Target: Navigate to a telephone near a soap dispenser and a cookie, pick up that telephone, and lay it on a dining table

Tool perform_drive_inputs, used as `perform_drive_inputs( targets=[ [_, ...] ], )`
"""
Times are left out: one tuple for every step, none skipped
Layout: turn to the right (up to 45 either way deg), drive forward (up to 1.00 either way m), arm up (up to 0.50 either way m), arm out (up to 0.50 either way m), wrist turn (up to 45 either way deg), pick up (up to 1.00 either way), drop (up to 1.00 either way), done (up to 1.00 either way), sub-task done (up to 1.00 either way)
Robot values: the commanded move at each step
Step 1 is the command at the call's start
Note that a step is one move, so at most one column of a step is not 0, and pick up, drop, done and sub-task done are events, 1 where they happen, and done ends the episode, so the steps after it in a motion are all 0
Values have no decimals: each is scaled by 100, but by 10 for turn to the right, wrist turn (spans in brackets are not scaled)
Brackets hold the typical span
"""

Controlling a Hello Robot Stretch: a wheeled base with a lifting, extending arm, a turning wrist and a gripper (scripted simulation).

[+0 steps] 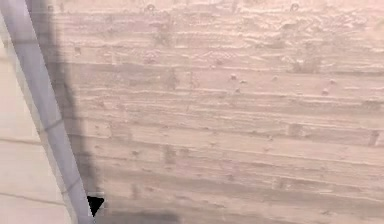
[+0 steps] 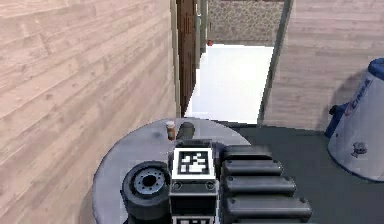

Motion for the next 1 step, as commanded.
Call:
perform_drive_inputs(
  targets=[
    [30,0,0,0,0,0,0,0,0]
  ],
)
